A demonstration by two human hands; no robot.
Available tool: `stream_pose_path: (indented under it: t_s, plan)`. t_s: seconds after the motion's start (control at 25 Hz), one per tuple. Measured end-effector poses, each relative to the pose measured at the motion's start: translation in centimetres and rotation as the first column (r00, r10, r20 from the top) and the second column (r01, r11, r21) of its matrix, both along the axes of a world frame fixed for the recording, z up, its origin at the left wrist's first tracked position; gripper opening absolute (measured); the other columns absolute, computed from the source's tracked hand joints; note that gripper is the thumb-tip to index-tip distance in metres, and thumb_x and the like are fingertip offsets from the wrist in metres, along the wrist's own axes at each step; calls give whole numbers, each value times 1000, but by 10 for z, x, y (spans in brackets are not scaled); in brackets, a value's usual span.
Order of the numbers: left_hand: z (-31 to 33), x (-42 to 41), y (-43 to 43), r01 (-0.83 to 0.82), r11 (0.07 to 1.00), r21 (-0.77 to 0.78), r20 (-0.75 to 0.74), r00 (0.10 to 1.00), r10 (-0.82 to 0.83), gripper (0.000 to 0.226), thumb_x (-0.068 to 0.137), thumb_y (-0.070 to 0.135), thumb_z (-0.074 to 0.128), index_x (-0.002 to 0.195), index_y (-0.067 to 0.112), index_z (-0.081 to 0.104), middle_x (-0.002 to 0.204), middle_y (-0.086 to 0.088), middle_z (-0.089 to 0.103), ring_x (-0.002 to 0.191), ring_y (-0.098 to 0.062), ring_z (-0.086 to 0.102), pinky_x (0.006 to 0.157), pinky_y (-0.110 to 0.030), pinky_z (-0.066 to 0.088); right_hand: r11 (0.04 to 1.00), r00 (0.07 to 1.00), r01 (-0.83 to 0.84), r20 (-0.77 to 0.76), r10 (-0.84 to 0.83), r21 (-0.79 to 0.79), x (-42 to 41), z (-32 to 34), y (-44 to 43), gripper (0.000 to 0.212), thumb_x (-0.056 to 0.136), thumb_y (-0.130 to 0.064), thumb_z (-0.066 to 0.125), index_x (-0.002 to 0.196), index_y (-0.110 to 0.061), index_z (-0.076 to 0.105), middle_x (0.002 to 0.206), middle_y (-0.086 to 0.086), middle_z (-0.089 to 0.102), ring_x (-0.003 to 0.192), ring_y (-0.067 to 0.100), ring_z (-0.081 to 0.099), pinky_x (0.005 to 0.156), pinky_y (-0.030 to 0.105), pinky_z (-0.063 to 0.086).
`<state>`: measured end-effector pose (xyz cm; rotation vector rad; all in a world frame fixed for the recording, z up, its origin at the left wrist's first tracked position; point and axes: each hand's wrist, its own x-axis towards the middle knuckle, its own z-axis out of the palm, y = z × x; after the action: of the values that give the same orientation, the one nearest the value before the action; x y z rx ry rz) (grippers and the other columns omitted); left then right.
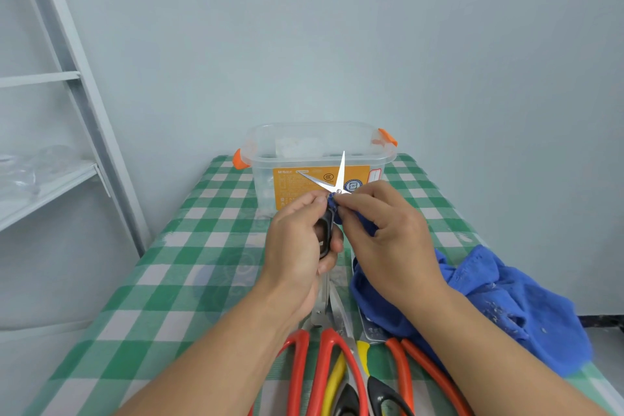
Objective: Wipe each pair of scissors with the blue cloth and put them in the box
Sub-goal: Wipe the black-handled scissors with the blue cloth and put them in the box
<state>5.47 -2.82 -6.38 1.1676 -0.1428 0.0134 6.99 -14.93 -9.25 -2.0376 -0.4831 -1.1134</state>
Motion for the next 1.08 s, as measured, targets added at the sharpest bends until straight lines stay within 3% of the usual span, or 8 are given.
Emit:
stream_pose_path:
  t_s: [0.08, 0.24, 0.36, 0.52, 0.64, 0.76, 0.92, 1.08]
  plan:
    - [1, 1, 2, -2, 1000, -20, -3, 1000, 2, 22, 104, 11, 41, 94, 3, 58, 57, -1, 44, 46, -13, 40, 35, -20, 16, 992, 992, -98, -66, 104, 83, 0, 0, 0, 18, 92, -18, 62, 101, -15, 77, 92, -1, 66, 86, 17, 64, 72, 40, 54]
    - [1, 3, 5, -27, 999, -26, -13, 1000, 27, 19, 104, 11, 43, 95, 3, 57, 58, -7, 41, 45, -14, 37, 33, -19, 16, 955, 944, -252, -176, 279, 159, -3, 4, 2, 16, 92, -12, 63, 97, -16, 77, 89, -7, 64, 90, 11, 62, 79, 17, 46]
    - [1, 3, 6, -28, 1000, -9, -16, 999, 28, 19, 104, 12, 43, 95, 3, 58, 57, -9, 40, 46, -15, 37, 35, -20, 14, 936, 926, -297, -183, 331, 191, -4, 4, 1, 16, 91, -9, 64, 96, -14, 78, 88, -7, 64, 89, 12, 62, 80, 17, 45]
    - [1, 3, 5, -39, 999, 10, -16, 999, 40, 19, 104, 13, 44, 97, 3, 59, 58, -6, 35, 44, -12, 37, 35, -17, 16, 991, 996, -75, 42, 79, -107, 1, -4, 0, 22, 95, -17, 57, 103, -15, 78, 91, -3, 64, 75, 16, 63, 57, 36, 52]
    - [0, 2, 4, -25, 999, 47, -27, 999, 26, 22, 104, 12, 42, 97, 3, 60, 60, -5, 37, 44, -12, 37, 34, -16, 19, 940, 971, 180, 205, -123, -289, 2, -5, 1, 27, 92, -18, 52, 101, -13, 76, 89, 3, 64, 61, 25, 59, 39, 35, 46]
    - [0, 1, 1, 4, 998, 63, -26, 1000, -2, 23, 105, 12, 41, 94, 6, 60, 59, -2, 42, 46, -12, 38, 35, -17, 17, 947, 963, 220, 209, -173, -233, 3, -3, -1, 24, 92, -20, 53, 95, -13, 76, 86, 2, 64, 59, 24, 57, 38, 35, 45]
    - [-1, 4, 1, 28, 997, 70, -8, 1000, -27, 22, 104, 11, 40, 90, 6, 57, 63, -7, 44, 46, -14, 39, 34, -17, 17, 990, 990, 130, 57, -127, -54, 1, -1, -3, 14, 90, -22, 60, 94, -17, 73, 90, -5, 65, 73, 17, 62, 55, 41, 53]
    - [-4, 5, 1, 30, 996, 88, 1, 1000, -30, 26, 105, 12, 40, 87, 8, 58, 64, -10, 45, 46, -15, 39, 33, -16, 18, 993, 996, 87, 38, -84, -78, -1, 1, -3, 12, 90, -19, 62, 96, -21, 72, 92, -8, 65, 75, 14, 61, 55, 41, 53]
